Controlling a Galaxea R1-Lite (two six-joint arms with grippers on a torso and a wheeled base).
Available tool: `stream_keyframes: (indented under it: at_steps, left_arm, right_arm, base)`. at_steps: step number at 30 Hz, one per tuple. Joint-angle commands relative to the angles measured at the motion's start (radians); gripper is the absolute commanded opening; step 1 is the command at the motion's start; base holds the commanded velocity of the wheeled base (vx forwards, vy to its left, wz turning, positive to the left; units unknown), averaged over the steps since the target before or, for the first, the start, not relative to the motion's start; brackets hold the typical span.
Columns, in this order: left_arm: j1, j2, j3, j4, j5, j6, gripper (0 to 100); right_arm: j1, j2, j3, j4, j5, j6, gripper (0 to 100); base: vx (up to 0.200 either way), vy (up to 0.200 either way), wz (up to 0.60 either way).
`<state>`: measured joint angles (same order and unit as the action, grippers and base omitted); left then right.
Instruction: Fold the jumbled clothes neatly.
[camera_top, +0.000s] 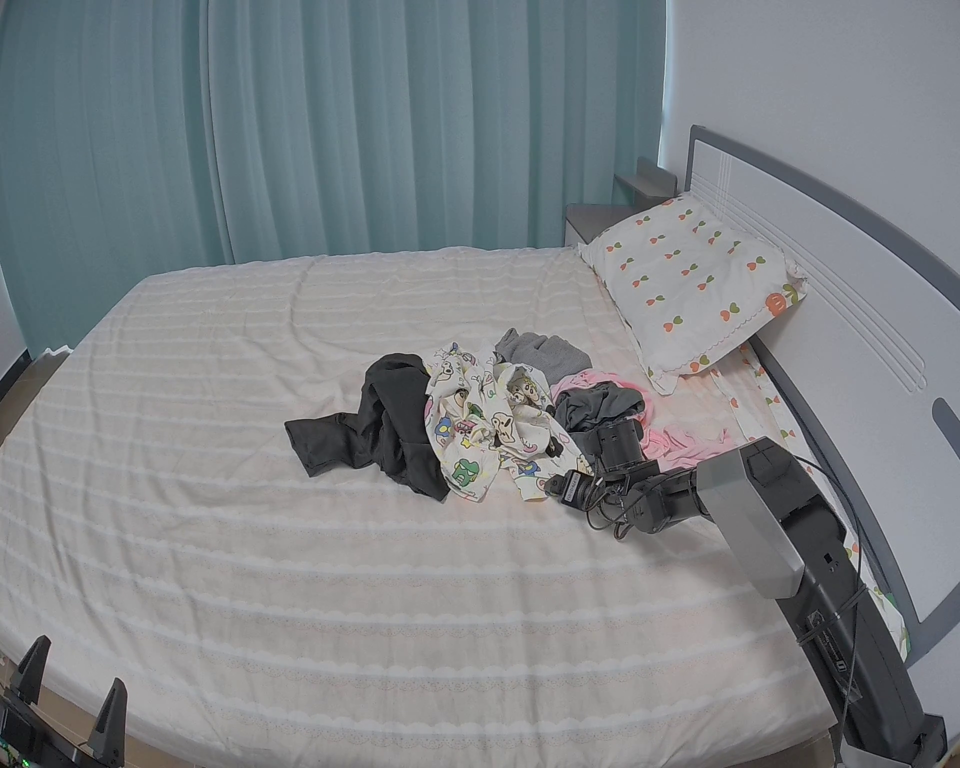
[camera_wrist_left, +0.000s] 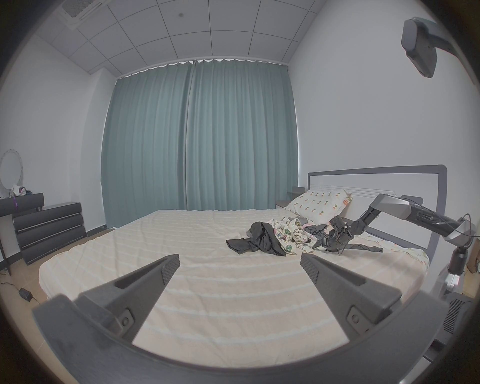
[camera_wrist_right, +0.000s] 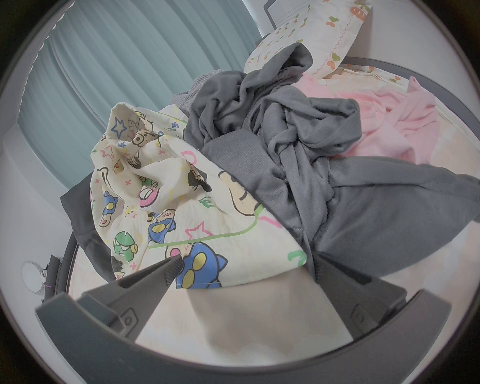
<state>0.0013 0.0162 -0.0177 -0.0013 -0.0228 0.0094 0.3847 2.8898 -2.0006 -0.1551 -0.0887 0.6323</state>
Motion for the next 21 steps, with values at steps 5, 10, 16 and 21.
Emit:
stream_keyframes:
  at_steps: [5,10,16,21]
  left_arm:
    - [0.000,-0.016,0.018,0.000,0.001,0.000,100]
    - [0.000,-0.016,0.018,0.000,0.000,0.000,100]
    - [0.002,-0.016,0.018,0.000,0.000,0.001,100]
    - [0.000,-0.016,0.018,0.000,0.000,0.001,100]
  right_arm:
    - [-0.030,0.003,0.001,-0.014,-0.045,0.006,100]
    - [-0.052,0.003,0.001,-0.015,-0.074,0.017,0]
    - [-0.058,-0.021,0.001,-0.006,-0.082,0.059,0]
    - [-0.059,-0.041,0.001,-0.004,-0.105,0.061,0]
  base:
    - [0.000,0.000,0.00]
    - [0.000,0.000,0.00]
    - [0.000,0.000,0.00]
    - [0.000,0.000,0.00]
